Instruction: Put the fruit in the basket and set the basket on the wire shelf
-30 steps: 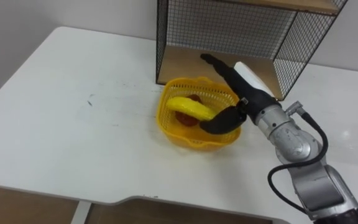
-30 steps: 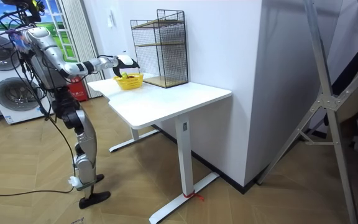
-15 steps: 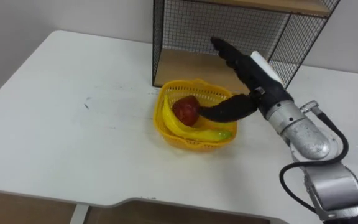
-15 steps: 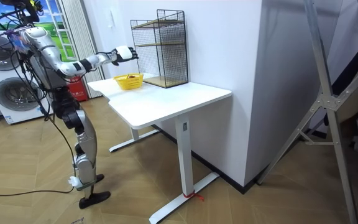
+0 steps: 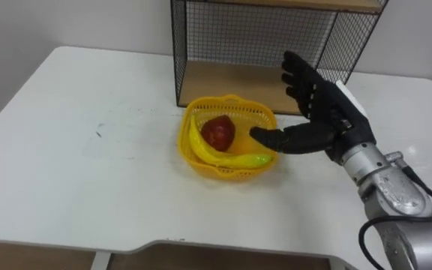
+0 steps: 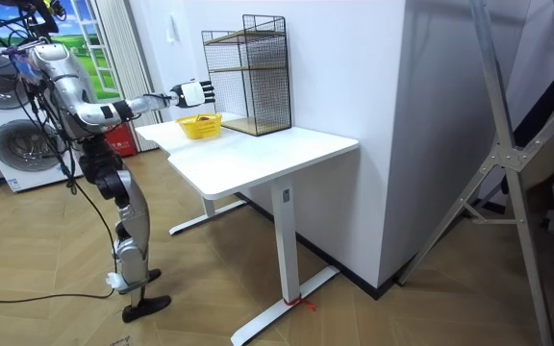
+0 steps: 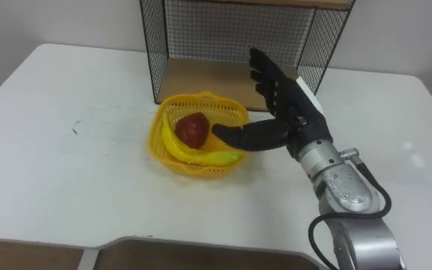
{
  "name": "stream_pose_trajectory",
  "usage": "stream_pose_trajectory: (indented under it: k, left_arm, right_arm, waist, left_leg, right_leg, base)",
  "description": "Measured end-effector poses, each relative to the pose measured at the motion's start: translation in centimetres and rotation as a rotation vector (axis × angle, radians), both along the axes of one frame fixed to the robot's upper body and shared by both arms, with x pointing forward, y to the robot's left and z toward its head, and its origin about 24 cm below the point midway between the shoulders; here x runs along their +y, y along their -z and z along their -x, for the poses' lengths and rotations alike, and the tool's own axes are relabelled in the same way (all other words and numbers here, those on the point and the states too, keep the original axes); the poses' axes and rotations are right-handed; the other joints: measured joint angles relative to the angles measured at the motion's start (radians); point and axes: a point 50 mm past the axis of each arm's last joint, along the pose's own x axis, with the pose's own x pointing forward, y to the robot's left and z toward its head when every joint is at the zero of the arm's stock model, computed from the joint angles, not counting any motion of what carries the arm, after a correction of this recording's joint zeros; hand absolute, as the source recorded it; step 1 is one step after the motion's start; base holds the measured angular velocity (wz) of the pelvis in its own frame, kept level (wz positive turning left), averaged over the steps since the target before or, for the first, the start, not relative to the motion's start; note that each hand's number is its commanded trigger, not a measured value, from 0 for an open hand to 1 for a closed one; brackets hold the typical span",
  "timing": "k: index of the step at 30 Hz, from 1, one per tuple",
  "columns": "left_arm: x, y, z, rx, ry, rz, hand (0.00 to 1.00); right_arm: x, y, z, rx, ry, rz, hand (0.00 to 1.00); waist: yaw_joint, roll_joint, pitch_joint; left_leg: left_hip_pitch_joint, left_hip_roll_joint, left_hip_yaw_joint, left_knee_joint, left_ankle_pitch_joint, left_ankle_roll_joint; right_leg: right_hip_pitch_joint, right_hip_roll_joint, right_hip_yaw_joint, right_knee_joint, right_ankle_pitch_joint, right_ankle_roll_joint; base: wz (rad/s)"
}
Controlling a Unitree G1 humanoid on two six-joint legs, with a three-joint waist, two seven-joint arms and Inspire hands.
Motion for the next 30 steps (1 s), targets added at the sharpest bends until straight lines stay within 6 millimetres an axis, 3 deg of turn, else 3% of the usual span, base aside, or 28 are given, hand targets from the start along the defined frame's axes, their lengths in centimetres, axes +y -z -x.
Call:
stream_pose_trajectory:
  k: [7, 10, 16, 19, 24, 28, 30]
  left_arm:
    - [0.3, -0.1, -0.6, -0.097, -0.179, 0.011, 0.0]
    - [1.5, -0.7, -1.7, -0.245, -0.475, -0.025, 0.0]
    - [3.6, -3.0, -4.0, -0.503, -0.787, -0.191, 0.0]
    - [4.2, -5.7, -7.0, -0.731, -0.883, -0.26, 0.0]
    - [5.2, -9.6, -8.7, -0.966, -1.026, -0.403, 0.0]
    - [6.6, -13.0, -9.3, -1.127, -1.082, -0.562, 0.0]
    - [7.3, -15.7, -10.0, -1.26, -1.071, -0.671, 0.0]
  right_arm:
    - [-1.0, 1.9, 0.9, 0.069, 0.064, -0.072, 0.0]
    - [-1.6, 2.6, 1.2, 0.094, 0.121, -0.074, 0.0]
    - [-3.0, 3.7, 2.1, 0.136, 0.235, -0.075, 0.0]
    - [-3.9, 3.7, 2.7, 0.136, 0.304, -0.084, 0.0]
    - [-5.7, 4.0, 4.1, 0.13, 0.441, -0.081, 0.0]
    - [-7.1, 3.9, 4.8, 0.117, 0.531, -0.083, 0.0]
    - [-7.6, 3.9, 5.2, 0.114, 0.572, -0.074, 0.0]
  waist:
    - [-0.015, -0.005, 0.0017]
    - [-0.015, -0.004, 0.0028]
    - [-0.003, 0.002, 0.0053]
    - [0.017, 0.002, 0.0028]
    - [0.044, 0.002, -0.0033]
    - [0.05, 0.001, -0.0026]
    - [0.05, -0.003, -0.0001]
  left_leg:
    - [0.0, -0.002, 0.0, 0.01, 0.0, 0.0]
    - [0.001, 0.0, 0.001, 0.01, 0.0, 0.0]
    - [-0.002, 0.002, -0.005, 0.009, 0.0, 0.0]
    - [-0.018, -0.002, -0.013, 0.009, 0.0, 0.001]
    - [0.003, -0.001, -0.009, -0.002, 0.001, 0.001]
    - [0.0, -0.001, -0.009, -0.003, 0.001, 0.001]
    - [0.0, -0.002, -0.01, -0.002, 0.001, 0.001]
  right_leg:
    - [-0.001, -0.003, -0.006, -0.001, 0.0, 0.0]
    - [-0.001, -0.002, -0.002, -0.001, 0.0, 0.0]
    - [-0.004, -0.004, -0.011, -0.003, 0.0, 0.0]
    - [-0.017, -0.003, -0.014, 0.001, 0.0, 0.0]
    - [-0.011, -0.001, -0.008, -0.003, 0.0, 0.0]
    - [-0.012, -0.002, -0.012, -0.01, 0.0, 0.0]
    - [-0.012, -0.001, -0.012, -0.01, 0.0, 0.0]
  base:
    - [0.0]
    - [0.0]
    - [0.01]
    - [0.03]
    - [-0.03]
    - [0.0]
    - [0.0]
